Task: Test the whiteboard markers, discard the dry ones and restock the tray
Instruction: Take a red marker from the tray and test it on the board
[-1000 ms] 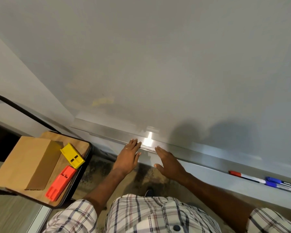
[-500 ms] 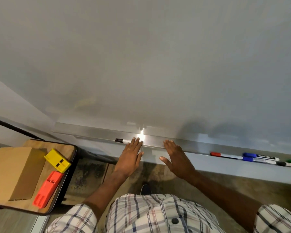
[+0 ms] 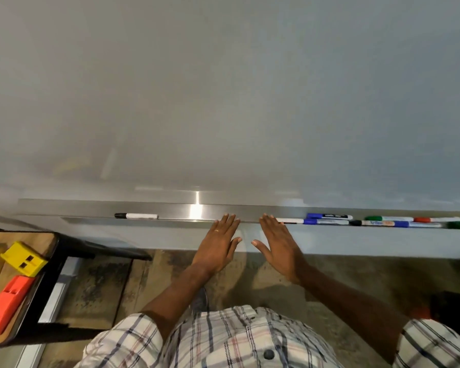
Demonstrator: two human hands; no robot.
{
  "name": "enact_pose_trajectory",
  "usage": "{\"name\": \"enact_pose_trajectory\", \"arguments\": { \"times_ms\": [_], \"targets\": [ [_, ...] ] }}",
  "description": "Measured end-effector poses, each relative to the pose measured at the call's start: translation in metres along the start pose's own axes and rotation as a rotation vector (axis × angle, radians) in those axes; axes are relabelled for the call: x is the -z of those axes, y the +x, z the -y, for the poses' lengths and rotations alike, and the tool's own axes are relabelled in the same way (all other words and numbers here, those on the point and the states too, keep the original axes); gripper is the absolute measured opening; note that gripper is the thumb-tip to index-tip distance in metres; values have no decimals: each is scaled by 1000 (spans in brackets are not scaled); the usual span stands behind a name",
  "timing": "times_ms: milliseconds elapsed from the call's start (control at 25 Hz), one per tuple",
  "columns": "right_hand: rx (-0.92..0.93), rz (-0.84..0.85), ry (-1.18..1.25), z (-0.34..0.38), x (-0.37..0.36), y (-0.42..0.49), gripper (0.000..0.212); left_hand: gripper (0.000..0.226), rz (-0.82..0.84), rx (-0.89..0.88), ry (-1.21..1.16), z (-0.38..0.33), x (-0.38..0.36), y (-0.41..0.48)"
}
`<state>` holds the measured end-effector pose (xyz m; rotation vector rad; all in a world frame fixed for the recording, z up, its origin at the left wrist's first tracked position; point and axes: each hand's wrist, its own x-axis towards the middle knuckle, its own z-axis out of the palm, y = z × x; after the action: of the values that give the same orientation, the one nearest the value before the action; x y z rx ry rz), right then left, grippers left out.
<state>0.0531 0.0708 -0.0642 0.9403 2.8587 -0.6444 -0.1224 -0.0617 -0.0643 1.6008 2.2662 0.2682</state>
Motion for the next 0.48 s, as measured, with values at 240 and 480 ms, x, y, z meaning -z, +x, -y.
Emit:
{"name": "enact_pose_trajectory", "arguments": {
  "times_ms": [240, 480],
  "targets": [
    [-82, 81, -69, -60, 22, -9, 84, 62, 51, -43, 47, -64, -20, 33],
    [-13, 133, -78, -80, 30, -1, 75, 60, 99, -49, 84, -75, -26, 56]
  ]
}}
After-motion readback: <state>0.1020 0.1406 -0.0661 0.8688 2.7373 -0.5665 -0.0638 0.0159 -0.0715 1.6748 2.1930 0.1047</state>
